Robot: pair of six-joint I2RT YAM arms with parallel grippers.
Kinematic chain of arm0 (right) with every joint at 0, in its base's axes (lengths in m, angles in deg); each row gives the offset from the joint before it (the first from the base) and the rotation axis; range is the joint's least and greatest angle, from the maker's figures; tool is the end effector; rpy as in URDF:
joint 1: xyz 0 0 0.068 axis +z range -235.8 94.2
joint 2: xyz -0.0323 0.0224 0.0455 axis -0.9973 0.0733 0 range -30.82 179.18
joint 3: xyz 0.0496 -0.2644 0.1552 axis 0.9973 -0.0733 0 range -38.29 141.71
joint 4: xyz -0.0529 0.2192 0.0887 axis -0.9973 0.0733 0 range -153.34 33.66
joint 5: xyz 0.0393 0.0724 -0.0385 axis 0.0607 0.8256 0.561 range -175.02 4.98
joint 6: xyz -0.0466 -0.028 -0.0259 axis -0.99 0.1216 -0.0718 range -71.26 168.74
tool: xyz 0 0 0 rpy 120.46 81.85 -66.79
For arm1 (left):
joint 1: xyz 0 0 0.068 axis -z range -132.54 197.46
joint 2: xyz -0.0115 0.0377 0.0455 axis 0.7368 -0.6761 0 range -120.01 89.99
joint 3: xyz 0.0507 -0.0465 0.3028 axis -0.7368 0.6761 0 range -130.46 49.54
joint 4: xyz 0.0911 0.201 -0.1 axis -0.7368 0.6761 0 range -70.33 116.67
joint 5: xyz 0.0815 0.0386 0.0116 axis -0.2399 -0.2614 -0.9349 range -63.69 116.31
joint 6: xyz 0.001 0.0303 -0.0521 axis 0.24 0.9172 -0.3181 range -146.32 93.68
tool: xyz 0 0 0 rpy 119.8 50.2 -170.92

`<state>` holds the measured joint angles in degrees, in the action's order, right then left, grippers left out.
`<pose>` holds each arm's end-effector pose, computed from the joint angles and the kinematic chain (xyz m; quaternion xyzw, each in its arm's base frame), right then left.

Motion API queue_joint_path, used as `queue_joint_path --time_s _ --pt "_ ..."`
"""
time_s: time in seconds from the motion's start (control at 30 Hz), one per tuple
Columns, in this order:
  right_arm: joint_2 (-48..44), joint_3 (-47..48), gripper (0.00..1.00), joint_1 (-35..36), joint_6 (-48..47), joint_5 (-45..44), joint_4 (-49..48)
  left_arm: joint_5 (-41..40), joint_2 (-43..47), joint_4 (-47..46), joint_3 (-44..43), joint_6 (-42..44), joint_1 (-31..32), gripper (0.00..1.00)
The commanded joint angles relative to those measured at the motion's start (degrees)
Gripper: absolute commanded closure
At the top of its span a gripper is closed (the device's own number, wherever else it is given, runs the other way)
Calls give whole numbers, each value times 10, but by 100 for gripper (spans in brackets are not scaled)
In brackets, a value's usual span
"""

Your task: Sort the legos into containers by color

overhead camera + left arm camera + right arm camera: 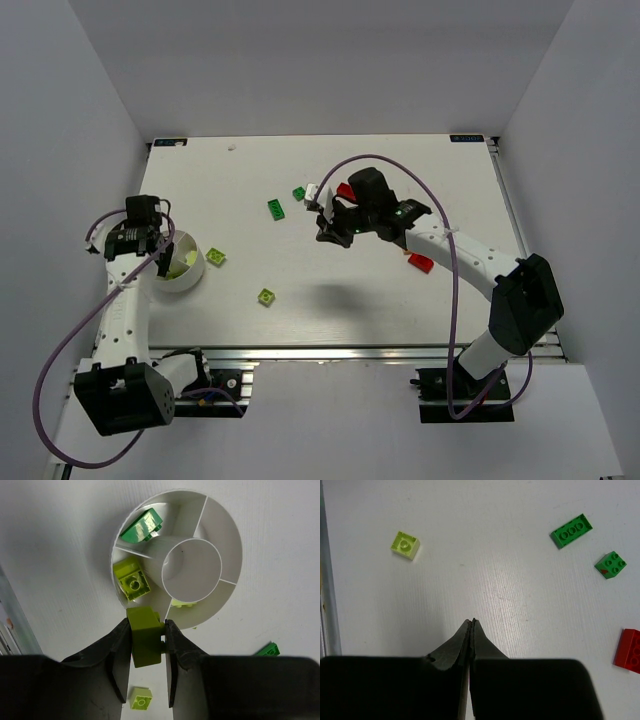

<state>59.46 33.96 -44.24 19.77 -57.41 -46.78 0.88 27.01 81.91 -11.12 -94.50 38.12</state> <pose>0.2460 0.2456 0.3396 -0.5870 0.6380 0.2595 0.4255 0.1530 0.0445 0.3309 -0.6335 0.7116 0.0815 0.2926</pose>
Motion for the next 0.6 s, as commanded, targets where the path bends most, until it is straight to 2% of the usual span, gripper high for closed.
queue_joint_path --time_s 0.0,0.57 --pt "-23 0 100 -5 3 0 -12 27 2 -20 12 -6 -12 100" --pt "-20 -2 100 -16 15 7 -28 55 -30 -97 44 3 -53 99"
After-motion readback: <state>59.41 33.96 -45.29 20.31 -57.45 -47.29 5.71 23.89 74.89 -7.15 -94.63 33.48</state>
